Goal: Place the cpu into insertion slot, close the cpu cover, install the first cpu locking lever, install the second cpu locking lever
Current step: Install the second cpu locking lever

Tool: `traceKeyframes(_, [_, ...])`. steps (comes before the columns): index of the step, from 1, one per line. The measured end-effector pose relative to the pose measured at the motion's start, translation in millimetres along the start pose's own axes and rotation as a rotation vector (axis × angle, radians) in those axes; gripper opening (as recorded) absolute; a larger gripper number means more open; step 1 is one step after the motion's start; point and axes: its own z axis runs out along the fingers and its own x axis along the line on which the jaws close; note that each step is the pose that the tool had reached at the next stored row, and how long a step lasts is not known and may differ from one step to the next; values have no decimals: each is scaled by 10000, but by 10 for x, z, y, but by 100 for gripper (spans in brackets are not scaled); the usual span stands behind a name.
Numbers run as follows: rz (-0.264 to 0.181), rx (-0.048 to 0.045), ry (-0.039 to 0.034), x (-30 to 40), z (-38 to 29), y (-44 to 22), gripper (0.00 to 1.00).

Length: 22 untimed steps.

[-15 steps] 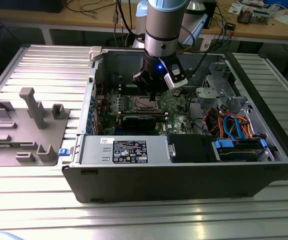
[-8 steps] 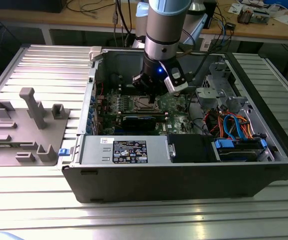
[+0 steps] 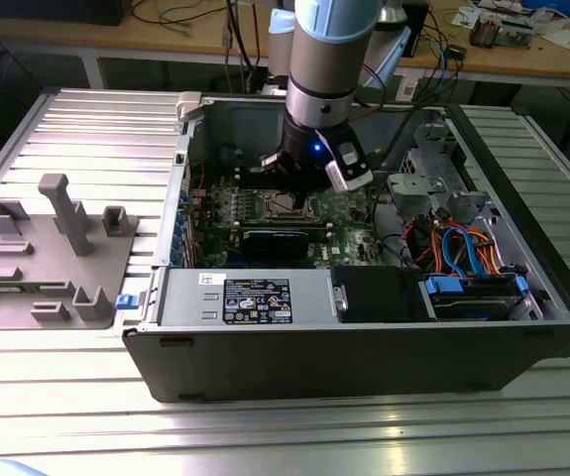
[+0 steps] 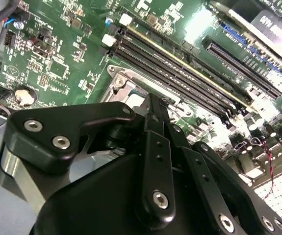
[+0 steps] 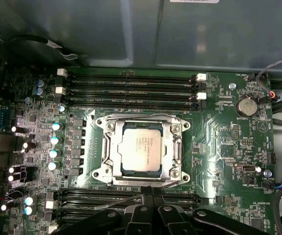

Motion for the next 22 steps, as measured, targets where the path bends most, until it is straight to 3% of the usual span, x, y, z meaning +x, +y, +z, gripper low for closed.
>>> traceKeyframes(5, [-22, -107, 4, 66, 21, -31, 11])
traceKeyframes(11, [-48, -198, 37, 204, 66, -72, 11])
traceKeyframes(16, [-78, -292, 55, 232, 91, -104, 11])
traceKeyframes(22, [-185, -375, 70, 330, 128, -128, 11])
